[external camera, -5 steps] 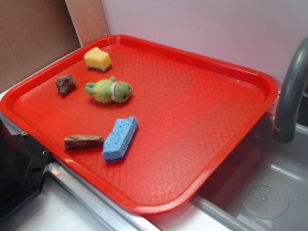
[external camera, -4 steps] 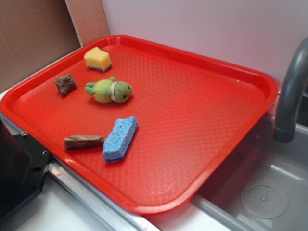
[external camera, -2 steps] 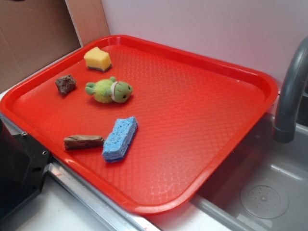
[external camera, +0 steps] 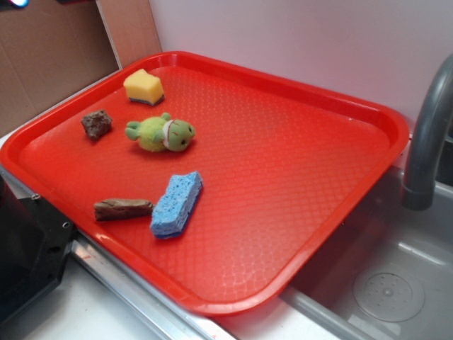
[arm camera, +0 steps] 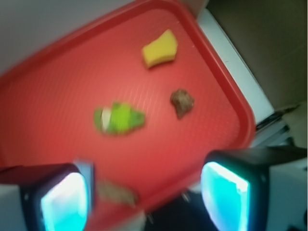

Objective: Grab the green sponge.

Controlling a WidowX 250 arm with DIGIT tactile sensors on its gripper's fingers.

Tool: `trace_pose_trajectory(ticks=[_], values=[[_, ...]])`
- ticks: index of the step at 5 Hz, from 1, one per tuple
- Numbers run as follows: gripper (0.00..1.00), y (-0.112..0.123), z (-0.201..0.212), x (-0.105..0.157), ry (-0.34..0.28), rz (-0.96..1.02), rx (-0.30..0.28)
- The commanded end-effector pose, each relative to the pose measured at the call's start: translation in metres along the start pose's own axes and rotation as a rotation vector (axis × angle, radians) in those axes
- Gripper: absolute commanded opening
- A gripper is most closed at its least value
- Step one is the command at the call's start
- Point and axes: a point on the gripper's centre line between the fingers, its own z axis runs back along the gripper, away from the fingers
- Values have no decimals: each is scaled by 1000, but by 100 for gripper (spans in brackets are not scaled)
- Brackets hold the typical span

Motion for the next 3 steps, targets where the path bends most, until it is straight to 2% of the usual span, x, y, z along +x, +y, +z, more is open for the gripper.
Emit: trace_pose_trajectory(ticks=[1,3], values=[[100,19,-67,63,-158,470,66],[100,42,-108,99,-232,690,130]])
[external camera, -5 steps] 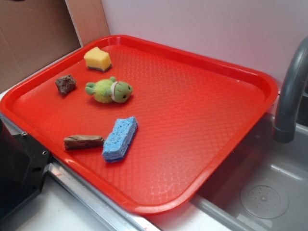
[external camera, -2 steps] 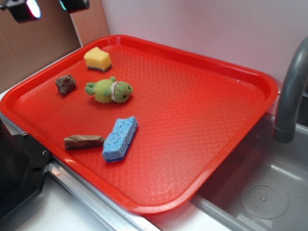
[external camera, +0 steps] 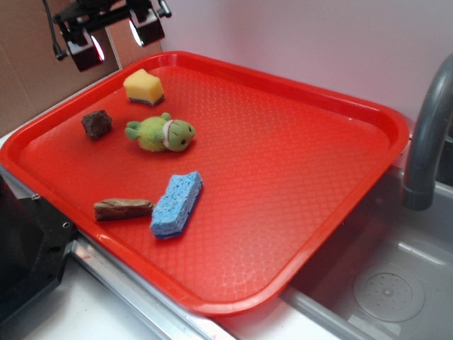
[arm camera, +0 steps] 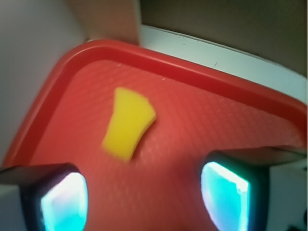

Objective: Grab the green sponge.

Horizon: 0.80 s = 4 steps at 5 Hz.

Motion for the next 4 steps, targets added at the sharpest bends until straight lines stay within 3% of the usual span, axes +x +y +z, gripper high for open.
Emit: trace_pose_trajectory(ticks=[1,2,3,4], values=[[100,6,-34,41,-72,133,36],[100,4,-56,41,-57,127,40],[74,-1,-71,41,-65,101,45],[0,-2,-68,40,-35,35,45]])
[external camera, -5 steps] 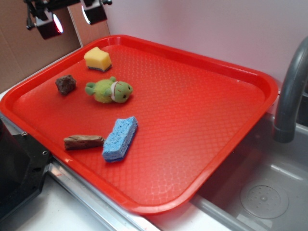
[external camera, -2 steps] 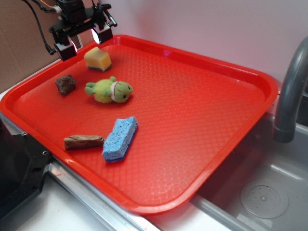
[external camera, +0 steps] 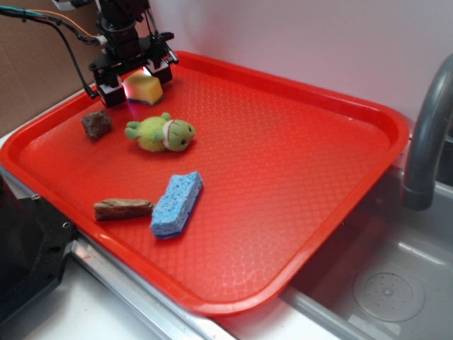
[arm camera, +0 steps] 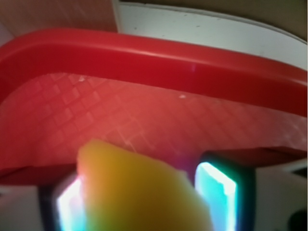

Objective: Grab the green sponge.

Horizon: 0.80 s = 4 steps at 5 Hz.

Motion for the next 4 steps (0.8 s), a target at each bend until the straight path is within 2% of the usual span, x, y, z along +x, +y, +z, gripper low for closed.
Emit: trace_pose_trajectory(ticks=[1,2,3,4], values=[[0,1,36,13,22,-257,-47],[0,-4,68,6,77,-448,-88],[0,-10,119,-18,211,-675,-189],[0,-8,153,-38,265,-917,-221]])
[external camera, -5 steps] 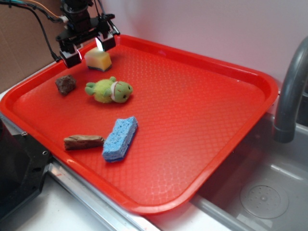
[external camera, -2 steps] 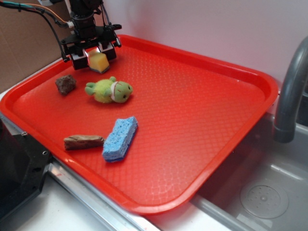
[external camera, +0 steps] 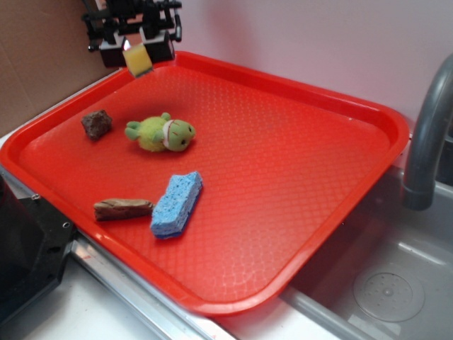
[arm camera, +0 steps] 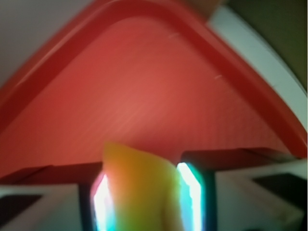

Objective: Grab the green sponge.

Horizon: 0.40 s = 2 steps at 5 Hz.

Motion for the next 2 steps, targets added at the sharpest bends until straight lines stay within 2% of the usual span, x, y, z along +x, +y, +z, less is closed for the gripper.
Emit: trace_pose_trajectory(ticks=[1,2], values=[[0,-11,85,-52,64,-446,-82],[0,-13,97,-74,33,-506,-88]])
